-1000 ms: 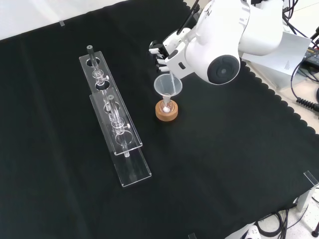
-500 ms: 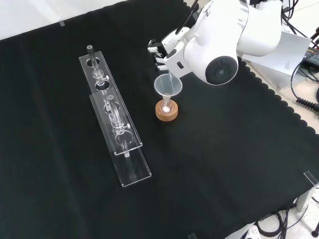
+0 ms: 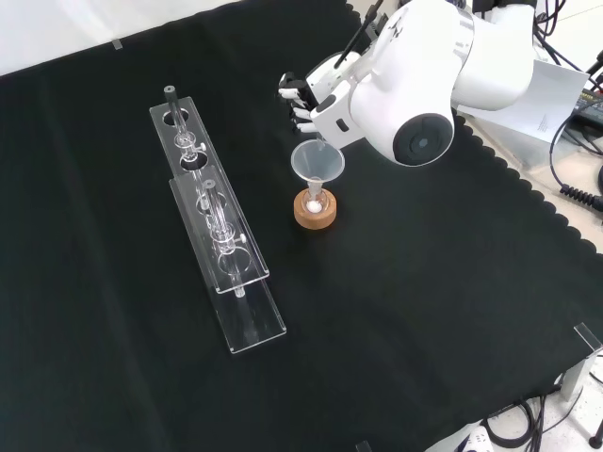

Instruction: Pour all the NaCl from the weighing funnel into the round-bottom flask.

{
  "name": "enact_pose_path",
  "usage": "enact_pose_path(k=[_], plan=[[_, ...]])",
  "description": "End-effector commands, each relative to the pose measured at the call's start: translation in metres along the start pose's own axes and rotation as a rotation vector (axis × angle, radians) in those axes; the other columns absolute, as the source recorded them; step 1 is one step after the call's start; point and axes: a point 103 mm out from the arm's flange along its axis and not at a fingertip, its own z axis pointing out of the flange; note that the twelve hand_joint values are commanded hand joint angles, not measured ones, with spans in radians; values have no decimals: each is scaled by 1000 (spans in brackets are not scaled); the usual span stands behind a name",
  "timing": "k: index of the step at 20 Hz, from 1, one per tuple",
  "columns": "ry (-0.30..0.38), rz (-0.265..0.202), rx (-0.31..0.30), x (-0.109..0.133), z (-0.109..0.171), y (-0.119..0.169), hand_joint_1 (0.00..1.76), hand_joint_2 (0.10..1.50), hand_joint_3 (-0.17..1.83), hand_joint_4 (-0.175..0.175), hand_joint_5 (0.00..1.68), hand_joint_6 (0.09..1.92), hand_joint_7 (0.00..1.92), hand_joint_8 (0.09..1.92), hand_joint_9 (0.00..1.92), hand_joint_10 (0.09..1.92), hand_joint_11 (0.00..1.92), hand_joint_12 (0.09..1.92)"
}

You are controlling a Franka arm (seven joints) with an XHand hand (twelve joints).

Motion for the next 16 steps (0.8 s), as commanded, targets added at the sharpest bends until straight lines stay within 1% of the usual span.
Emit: enact_pose_path(k=[1, 16], plan=[[-12, 3, 1, -1, 0, 0, 1261, 956, 88, 67, 1198, 688, 1334, 408, 1419, 87, 1089, 863], [-68, 7, -5, 5, -10, -2, 1261, 954, 92, 67, 1200, 685, 1335, 406, 1420, 87, 1091, 863]])
